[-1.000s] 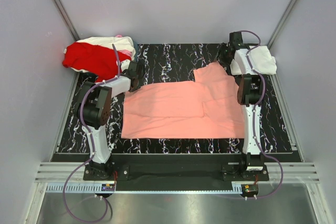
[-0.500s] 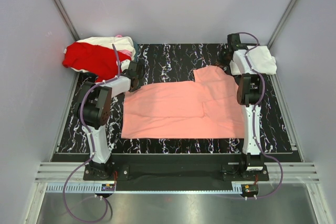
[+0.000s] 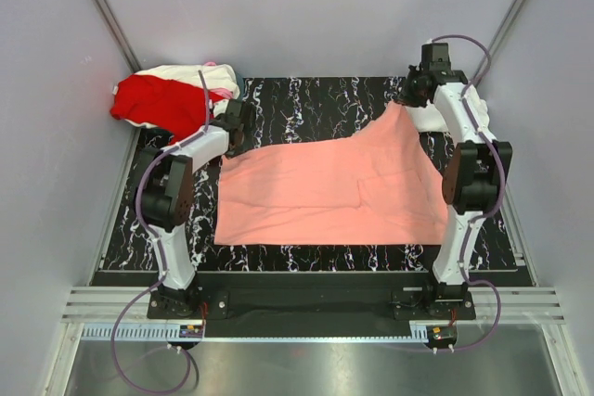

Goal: Fold and stack the t-shirts
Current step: Fold the tshirt

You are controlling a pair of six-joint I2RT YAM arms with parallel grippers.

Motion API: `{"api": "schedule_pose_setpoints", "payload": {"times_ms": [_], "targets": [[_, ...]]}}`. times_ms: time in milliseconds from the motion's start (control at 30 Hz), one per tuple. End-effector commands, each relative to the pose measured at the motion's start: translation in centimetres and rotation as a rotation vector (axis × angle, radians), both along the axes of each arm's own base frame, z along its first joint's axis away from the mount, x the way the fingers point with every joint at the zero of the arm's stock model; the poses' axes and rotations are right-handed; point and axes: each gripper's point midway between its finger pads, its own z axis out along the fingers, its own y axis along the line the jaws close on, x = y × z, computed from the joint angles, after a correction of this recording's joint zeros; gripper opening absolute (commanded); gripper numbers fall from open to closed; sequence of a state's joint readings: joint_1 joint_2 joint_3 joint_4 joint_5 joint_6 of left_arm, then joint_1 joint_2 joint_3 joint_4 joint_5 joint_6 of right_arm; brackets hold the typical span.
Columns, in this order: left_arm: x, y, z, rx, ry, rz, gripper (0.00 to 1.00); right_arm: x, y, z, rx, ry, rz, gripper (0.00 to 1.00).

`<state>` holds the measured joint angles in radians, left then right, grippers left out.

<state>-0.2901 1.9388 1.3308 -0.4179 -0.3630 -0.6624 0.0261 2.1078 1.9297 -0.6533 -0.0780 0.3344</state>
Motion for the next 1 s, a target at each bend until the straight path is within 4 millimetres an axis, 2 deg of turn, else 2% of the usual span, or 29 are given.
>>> {"api": "schedule_pose_setpoints", "payload": {"times_ms": [0, 133, 167, 200, 233, 267, 300, 367, 400, 633, 767, 967], "targets": [[0.5, -0.6, 6.2, -0.009, -0.083, -0.02, 0.0, -1.0, -0.2, 4.1, -0.035, -0.094, -0.001, 0.0], [-0.5, -0.7, 8.0, 0.016, -0.088, -0.026, 0.0, -3.2, 0.1, 4.5, 0.0, -0.103, -0.018, 0.0], [-0.8, -0.5, 8.8, 0.024, -0.097, -0.025, 0.0, -4.3, 0.1, 3.3, 0.011, -0.073, -0.025, 0.0], [-1.3, -0.4, 8.9, 0.039, -0.089, -0.028, 0.0, -5.0, 0.1, 4.4, 0.016, -0.096, -0.03, 0.0], [-1.5, -0.2, 9.6, 0.04, -0.099, -0.029, 0.0, -5.4, 0.2, 4.6, 0.019, -0.106, -0.03, 0.0], [-1.8, -0.2, 9.8, 0.045, -0.099, -0.03, 0.0, -6.4, 0.1, 3.6, 0.022, -0.076, -0.036, 0.0], [-2.3, 0.0, 9.7, 0.053, -0.089, -0.033, 0.0, -7.0, 0.2, 4.4, 0.022, -0.096, -0.036, 0.0], [-2.8, -0.2, 10.3, 0.053, -0.1, -0.047, 0.0, -8.4, 0.0, 3.8, 0.023, -0.079, -0.044, 0.0], [-3.3, -0.2, 9.9, 0.063, -0.089, -0.059, 0.0, -8.9, -0.1, 4.6, 0.024, -0.098, -0.048, 0.0], [-5.5, 0.4, 8.6, 0.15, -0.043, -0.084, 0.0, -13.2, -0.9, 4.8, 0.002, -0.109, -0.093, 0.0], [-6.6, 0.7, 7.6, 0.187, -0.015, -0.088, 0.0, -15.8, -1.6, 3.8, -0.008, -0.088, -0.129, 0.0], [-8.2, 1.0, 6.7, 0.206, 0.0, -0.086, 0.0, -18.4, -2.0, 2.0, -0.027, -0.053, -0.149, 0.0]]}}
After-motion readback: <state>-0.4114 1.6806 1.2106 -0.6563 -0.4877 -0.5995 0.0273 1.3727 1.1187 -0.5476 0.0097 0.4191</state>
